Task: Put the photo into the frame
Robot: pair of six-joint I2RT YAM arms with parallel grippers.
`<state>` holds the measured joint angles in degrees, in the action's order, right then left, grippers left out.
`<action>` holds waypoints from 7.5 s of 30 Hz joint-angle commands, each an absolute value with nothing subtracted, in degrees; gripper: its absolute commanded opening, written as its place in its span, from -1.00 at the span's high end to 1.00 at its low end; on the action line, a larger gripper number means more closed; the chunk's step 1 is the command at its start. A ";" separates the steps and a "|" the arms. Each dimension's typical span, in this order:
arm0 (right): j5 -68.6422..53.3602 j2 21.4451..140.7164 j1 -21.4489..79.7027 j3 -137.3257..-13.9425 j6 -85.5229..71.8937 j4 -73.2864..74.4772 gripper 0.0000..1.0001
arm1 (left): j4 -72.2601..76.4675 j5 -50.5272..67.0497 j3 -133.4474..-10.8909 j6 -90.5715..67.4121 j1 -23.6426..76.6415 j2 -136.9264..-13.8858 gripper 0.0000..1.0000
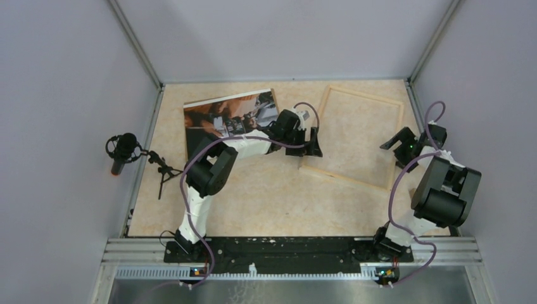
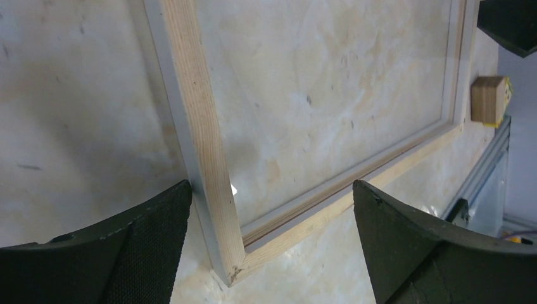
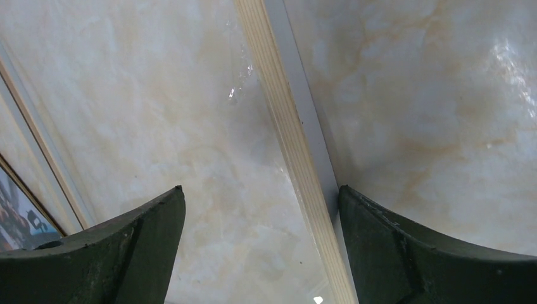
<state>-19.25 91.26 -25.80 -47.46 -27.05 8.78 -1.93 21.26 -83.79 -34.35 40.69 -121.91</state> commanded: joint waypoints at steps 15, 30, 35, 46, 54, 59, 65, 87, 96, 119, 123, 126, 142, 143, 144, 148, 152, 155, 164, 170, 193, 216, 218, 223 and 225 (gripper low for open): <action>-20.94 98.44 -26.37 -72.20 -24.83 14.94 -0.28 | -12.09 34.18 -84.32 -30.03 37.89 -117.49 -0.97; -24.97 111.01 -27.21 -78.34 -25.64 9.89 -0.07 | -11.95 35.48 -84.81 -30.41 37.49 -118.83 -0.97; -25.13 112.23 -27.51 -77.53 -25.71 9.21 -0.07 | -11.84 35.75 -84.88 -30.40 37.53 -119.08 -0.96; -30.76 115.68 -27.51 -75.60 -26.42 7.19 -0.05 | -10.99 37.54 -85.23 -31.19 37.38 -120.27 -0.96; -39.25 115.93 -27.51 -73.72 -28.94 3.65 -0.04 | -10.66 38.23 -85.26 -31.55 37.43 -120.76 -0.96; -43.44 115.69 -27.51 -72.21 -31.08 2.11 -0.03 | -10.53 38.49 -85.25 -31.39 37.43 -120.85 -0.96; -46.77 112.90 -27.51 -69.88 -34.30 -2.49 -0.03 | -10.27 38.85 -85.26 -31.55 37.38 -121.14 -0.96; 5.60 99.19 20.32 -80.97 -42.01 40.96 -0.47 | -11.01 26.70 -63.43 -34.16 31.08 -87.92 -0.96; 14.35 107.18 34.60 -86.70 -50.13 48.30 -0.20 | -15.43 24.36 -52.50 -31.00 29.88 -69.56 -0.97; 16.47 116.64 37.38 -89.86 -54.17 46.90 0.24 | -16.68 22.81 -50.66 -31.00 29.82 -65.94 -0.97; 16.51 117.83 37.42 -90.77 -54.23 47.02 0.30 | -16.74 22.50 -51.23 -30.21 28.98 -66.26 -0.97; 16.79 118.04 37.39 -91.22 -54.27 47.31 0.53 | -16.77 23.19 -51.62 -29.98 28.10 -66.68 -0.97; 10.69 102.86 36.91 -79.99 -42.33 37.74 1.00 | 17.30 47.85 -51.91 -57.57 21.15 -91.72 -0.96; 9.99 102.35 36.90 -79.83 -41.88 37.86 1.00 | 22.45 49.37 -52.06 -61.86 21.18 -94.93 -0.96; 9.51 101.93 36.90 -79.77 -41.60 38.29 1.00 | 26.67 50.30 -52.50 -64.33 21.27 -98.11 -0.96; 7.06 99.93 36.87 -78.71 -40.16 38.24 1.00 | 35.67 51.02 -58.05 -65.78 22.55 -107.18 -0.96; 5.17 97.74 36.86 -76.00 -39.79 36.15 1.00 | 38.09 52.69 -66.06 -66.38 23.73 -116.61 -0.96; 4.25 97.49 36.81 -75.45 -39.46 35.57 1.00 | 47.25 54.82 -70.76 -71.82 24.80 -124.59 -0.96; 1.72 95.95 36.64 -74.05 -38.96 33.13 1.00 | 47.34 52.73 -80.90 -74.90 26.60 -134.73 -0.96; -1.97 94.61 36.00 -70.72 -38.55 28.85 1.00 | 61.49 54.19 -85.10 -85.11 27.56 -141.30 -0.83; -6.70 83.72 20.92 -69.73 -29.01 32.69 -0.68 | 75.68 54.78 -82.84 -96.22 27.14 -143.13 -0.29; -20.72 103.05 -17.96 -79.33 -18.46 29.36 -0.81 | 85.66 53.54 -84.73 -100.34 25.60 -146.69 0.14; -20.19 102.96 -17.99 -78.50 -18.63 28.39 -0.80 | 86.61 53.29 -84.64 -100.91 25.49 -147.00 0.15; -20.56 104.85 -17.98 -78.92 -17.98 29.09 -0.74 | 88.30 53.03 -84.44 -102.09 25.23 -147.47 0.20; -20.28 105.52 -17.95 -78.91 -17.81 29.03 -0.68 | 88.59 52.99 -84.25 -102.25 25.06 -147.57 0.21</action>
<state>-19.77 104.12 -18.06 -76.62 -19.27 29.95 80.68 54.04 -82.83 -101.08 25.63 -148.44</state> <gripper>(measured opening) 0.866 0.402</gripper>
